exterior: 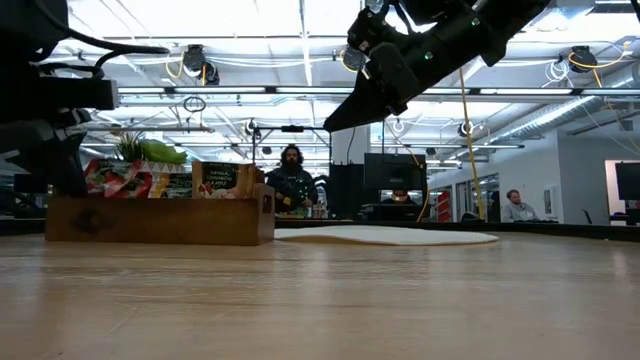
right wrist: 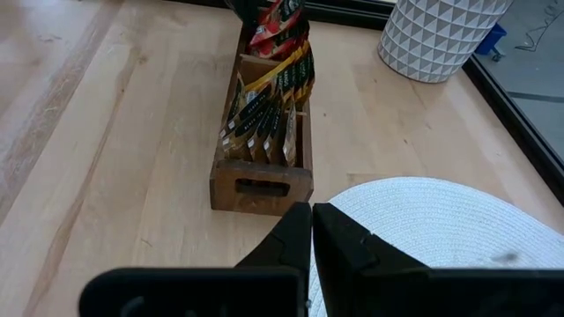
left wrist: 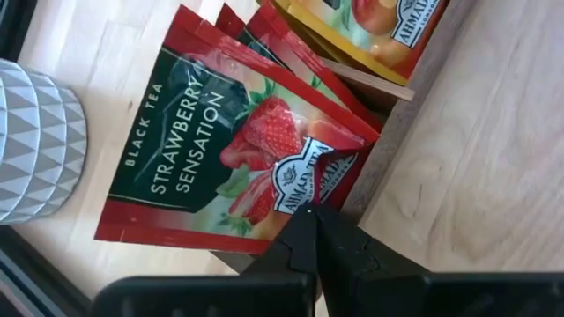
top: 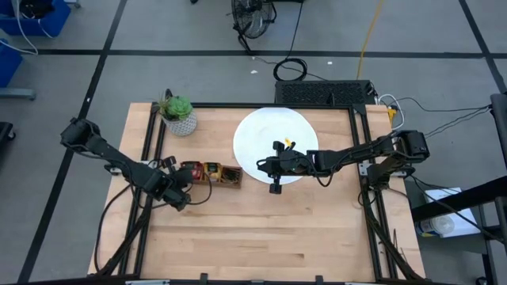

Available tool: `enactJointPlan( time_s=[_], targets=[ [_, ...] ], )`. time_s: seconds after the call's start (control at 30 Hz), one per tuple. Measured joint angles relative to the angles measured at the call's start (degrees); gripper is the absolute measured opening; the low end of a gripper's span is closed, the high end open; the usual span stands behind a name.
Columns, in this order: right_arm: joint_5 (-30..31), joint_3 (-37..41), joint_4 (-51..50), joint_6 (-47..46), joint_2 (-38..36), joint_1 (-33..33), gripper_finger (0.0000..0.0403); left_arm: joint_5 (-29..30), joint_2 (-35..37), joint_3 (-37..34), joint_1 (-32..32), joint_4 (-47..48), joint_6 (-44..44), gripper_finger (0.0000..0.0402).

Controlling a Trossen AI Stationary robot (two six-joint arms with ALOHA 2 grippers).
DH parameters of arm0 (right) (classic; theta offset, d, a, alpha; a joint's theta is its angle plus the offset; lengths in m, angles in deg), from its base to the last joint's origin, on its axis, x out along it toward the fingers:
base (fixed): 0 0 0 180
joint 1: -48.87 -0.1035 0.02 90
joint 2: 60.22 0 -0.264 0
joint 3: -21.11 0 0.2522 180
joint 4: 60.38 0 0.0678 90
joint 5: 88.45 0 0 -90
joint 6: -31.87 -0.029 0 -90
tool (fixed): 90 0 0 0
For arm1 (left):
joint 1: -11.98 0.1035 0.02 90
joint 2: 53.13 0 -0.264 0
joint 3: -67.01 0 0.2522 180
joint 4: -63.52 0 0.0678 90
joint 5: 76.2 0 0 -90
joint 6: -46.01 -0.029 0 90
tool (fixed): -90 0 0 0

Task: Pick & Place Tea
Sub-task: Put the red tea bag into the left section of the wooden organizer, then return to Home Position

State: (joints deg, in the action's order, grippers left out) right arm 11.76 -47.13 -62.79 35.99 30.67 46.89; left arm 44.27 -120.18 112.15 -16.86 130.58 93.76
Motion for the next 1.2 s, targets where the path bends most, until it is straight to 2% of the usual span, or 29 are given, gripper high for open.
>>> enactJointPlan(
  time_s=[0.3,0.4,0.57,0.7,0.8,0.9,0.97,1.03,1.13,1.2],
  targets=[
    [0.00,0.00,0.07,-0.20,0.00,0.00,0.0006,-2.52,-0.02,1.48,0.00,-0.07,-0.96,0.0010],
    [0.00,0.00,0.37,-0.20,0.00,0.00,0.0006,-2.08,-0.04,3.67,0.00,-0.21,-3.34,0.0016],
    [0.00,0.00,0.40,-0.22,-0.02,0.00,0.0006,-0.48,-0.04,8.15,-0.02,-0.21,-9.30,0.0004],
    [0.00,0.00,0.42,-0.13,-0.02,0.00,0.0006,4.44,-0.04,12.90,0.00,-0.81,-10.63,0.0015],
    [0.00,0.00,0.32,-0.08,-0.63,0.00,0.0006,12.81,0.83,16.80,-0.60,-2.74,-13.50,0.0033],
    [0.00,0.02,-0.09,0.17,-2.86,0.00,0.0006,22.29,4.61,17.18,-2.66,-11.12,-24.07,0.0046],
    [-0.02,1.63,-0.10,0.73,-5.81,-0.02,0.0006,24.55,9.04,15.52,-3.23,-18.83,-31.79,0.0053],
    [0.05,4.94,2.84,0.71,-9.38,0.00,0.0006,21.63,14.73,12.84,-2.64,-25.39,-38.56,0.0058],
    [0.67,13.15,8.36,-0.77,-17.12,0.04,0.0006,13.77,24.84,5.96,-0.83,-35.58,-45.81,0.0062],
    [4.23,18.97,12.82,-2.18,-22.84,0.07,0.0006,9.38,32.18,0.32,1.44,-41.77,-49.44,0.0062]
  ],
)
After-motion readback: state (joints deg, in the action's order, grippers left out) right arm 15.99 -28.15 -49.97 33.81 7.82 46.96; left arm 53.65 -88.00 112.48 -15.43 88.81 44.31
